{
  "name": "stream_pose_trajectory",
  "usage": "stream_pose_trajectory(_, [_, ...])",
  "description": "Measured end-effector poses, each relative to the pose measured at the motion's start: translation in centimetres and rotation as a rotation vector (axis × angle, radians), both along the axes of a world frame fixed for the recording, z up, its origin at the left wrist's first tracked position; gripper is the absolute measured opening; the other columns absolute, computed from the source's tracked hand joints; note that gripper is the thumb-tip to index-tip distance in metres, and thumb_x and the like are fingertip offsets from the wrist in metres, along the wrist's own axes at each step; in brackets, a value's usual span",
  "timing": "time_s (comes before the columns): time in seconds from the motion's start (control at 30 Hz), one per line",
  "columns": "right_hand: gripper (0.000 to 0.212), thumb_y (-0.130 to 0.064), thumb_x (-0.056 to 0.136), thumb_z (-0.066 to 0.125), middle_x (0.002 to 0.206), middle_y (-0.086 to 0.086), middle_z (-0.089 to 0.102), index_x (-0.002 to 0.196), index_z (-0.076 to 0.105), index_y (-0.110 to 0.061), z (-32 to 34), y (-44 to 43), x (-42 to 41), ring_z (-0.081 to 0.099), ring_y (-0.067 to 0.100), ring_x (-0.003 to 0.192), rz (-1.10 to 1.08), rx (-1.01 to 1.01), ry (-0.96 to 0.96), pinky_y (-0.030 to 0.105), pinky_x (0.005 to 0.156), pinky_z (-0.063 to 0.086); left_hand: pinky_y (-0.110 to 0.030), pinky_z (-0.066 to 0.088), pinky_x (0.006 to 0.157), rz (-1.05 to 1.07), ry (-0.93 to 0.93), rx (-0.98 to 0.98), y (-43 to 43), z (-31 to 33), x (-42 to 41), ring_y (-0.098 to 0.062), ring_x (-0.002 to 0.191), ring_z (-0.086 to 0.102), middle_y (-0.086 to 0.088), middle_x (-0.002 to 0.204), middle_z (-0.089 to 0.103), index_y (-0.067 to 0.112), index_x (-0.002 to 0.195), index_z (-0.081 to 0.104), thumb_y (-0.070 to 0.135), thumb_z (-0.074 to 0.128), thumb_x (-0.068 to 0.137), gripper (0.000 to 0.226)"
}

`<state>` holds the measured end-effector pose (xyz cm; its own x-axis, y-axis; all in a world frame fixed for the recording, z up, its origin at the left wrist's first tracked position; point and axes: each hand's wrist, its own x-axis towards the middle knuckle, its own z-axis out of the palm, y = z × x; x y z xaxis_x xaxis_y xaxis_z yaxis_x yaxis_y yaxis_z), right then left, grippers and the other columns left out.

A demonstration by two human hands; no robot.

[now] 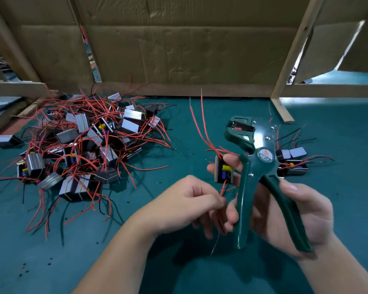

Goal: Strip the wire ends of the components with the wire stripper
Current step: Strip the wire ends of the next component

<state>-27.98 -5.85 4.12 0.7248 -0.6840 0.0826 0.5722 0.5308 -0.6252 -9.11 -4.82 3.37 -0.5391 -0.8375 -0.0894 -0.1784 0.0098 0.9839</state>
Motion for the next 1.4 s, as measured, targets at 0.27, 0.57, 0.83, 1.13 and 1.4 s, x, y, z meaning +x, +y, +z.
stream_pose_trajectory(0.27, [0.079, -0.020, 0.079, 0.069, 0.099, 0.029, 0.059, 0.146, 0.031, 0.000, -0.7, -0.3, -0.1, 0.062, 0.043, 0.085, 0.071, -0.028, 0.059, 0.052, 0.080, 0.049, -0.026, 0.046, 0.049, 0.565, 0.204, -0.049, -1.6, -0.4, 0.4, -0.016, 0.062, 0.063, -0.001, 0.080, 0.069, 0.019, 0.088, 0.068, 0.049, 0.056, 0.083, 0.032])
stream_pose_trajectory(0.57, [0.087, -0.020, 0.063, 0.082, 0.115, 0.039, 0.045, 0.140, 0.043, -0.007, -1.0, 0.3, 0.9, 0.063, 0.047, 0.076, -0.127, -0.056, 0.128, 0.057, 0.074, 0.050, -0.020, 0.044, 0.075, 0.643, 0.078, -0.349, -1.6, -0.6, 1.6, -0.005, 0.083, 0.056, 0.016, 0.094, 0.064, 0.034, 0.105, 0.054, -0.004, 0.055, 0.076, 0.048])
stream_pose_trajectory(0.83, [0.070, -0.019, 0.069, 0.080, 0.093, 0.028, 0.062, 0.128, 0.047, 0.001, -1.1, 0.3, 0.9, 0.065, 0.048, 0.079, -0.040, -0.044, 0.106, 0.058, 0.076, 0.052, -0.011, 0.037, 0.084, 0.539, 0.017, -0.636, -0.8, -0.4, 0.1, 0.000, 0.095, 0.057, 0.004, 0.097, 0.062, 0.027, 0.092, 0.072, 0.019, 0.077, 0.071, 0.023])
stream_pose_trajectory(1.13, [0.073, -0.022, 0.078, 0.072, 0.142, 0.039, 0.031, 0.139, 0.037, 0.000, -0.7, 0.3, 0.9, 0.063, 0.044, 0.082, 0.103, -0.061, 0.085, 0.055, 0.080, 0.049, -0.026, 0.055, 0.069, 0.593, 0.418, -0.384, -0.8, -0.2, -0.5, -0.014, 0.077, 0.069, -0.002, 0.088, 0.073, 0.017, 0.083, 0.059, 0.015, 0.061, 0.087, 0.005])
stream_pose_trajectory(1.4, [0.081, -0.020, 0.090, 0.058, 0.129, 0.033, 0.051, 0.151, 0.007, -0.010, -0.1, -0.6, -1.2, 0.059, 0.045, 0.093, 0.150, -0.048, -0.055, 0.056, 0.089, 0.044, -0.017, 0.047, 0.052, 0.758, 0.622, 0.024, -1.7, 0.5, 1.2, -0.016, 0.053, 0.055, 0.002, 0.051, 0.050, 0.016, 0.075, 0.055, 0.007, 0.037, 0.095, 0.028])
